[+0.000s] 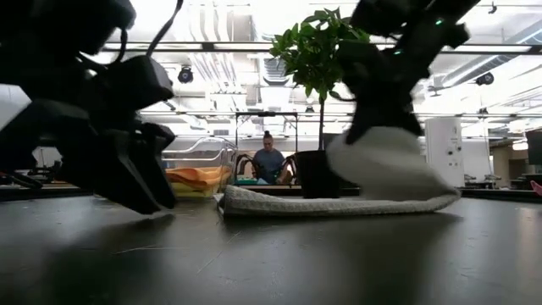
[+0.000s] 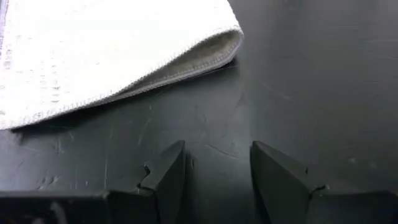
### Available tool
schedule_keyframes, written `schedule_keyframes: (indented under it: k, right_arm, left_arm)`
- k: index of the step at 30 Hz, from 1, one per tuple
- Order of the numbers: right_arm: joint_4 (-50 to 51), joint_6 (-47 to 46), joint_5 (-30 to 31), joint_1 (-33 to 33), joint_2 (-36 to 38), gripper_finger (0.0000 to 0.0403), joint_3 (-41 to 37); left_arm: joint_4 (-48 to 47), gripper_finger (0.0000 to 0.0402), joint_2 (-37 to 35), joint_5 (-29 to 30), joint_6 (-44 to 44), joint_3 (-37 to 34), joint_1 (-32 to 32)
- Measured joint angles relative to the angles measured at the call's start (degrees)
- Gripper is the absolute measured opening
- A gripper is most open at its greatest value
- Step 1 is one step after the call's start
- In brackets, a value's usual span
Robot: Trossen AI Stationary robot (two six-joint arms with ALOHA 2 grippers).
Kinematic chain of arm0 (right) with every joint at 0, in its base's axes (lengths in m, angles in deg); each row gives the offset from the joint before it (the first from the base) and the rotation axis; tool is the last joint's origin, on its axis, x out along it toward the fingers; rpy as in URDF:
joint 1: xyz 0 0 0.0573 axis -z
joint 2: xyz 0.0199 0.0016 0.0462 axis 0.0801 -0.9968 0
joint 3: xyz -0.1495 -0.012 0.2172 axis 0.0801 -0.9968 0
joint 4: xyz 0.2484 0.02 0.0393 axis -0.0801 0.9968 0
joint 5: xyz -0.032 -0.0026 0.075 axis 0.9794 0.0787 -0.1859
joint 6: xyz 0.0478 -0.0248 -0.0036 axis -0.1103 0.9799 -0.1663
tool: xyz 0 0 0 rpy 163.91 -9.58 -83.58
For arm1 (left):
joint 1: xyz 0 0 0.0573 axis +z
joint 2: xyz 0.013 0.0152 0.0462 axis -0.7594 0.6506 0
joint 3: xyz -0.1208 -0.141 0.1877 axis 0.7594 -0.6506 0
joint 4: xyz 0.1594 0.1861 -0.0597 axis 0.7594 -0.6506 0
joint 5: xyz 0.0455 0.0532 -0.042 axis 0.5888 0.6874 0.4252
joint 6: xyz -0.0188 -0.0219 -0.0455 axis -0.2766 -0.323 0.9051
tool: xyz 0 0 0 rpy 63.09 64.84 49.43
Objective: Fold microfiber towels
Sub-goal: Fold the gray towel
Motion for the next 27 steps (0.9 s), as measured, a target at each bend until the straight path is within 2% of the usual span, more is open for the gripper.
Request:
schedule_keyframes:
  k: [6, 10, 17, 27]
  right_arm:
    - [-17.83, 0.07, -2.37, -0.57, -9.98, 0.0012, 0.00]
    - [-25.71, 0.06, -3.04, -0.53, -15.52, 0.0012, 0.50]
    - [-26.01, 3.02, -4.00, -0.69, -23.20, 0.0012, 7.56]
    - [-14.32, 7.15, -3.75, -1.04, -29.30, 0.0014, 18.02]
  left_arm:
    - [5.90, 0.0171, 2.76, -0.03, -1.55, -0.23, 0.88]
    - [7.36, 0.0171, 2.92, -0.28, -2.73, -0.26, 1.39]
    - [7.23, 0.0171, 2.92, -0.40, -3.04, -0.48, 2.30]
    - [7.63, 0.0171, 2.90, -0.37, -3.08, -0.76, 3.52]
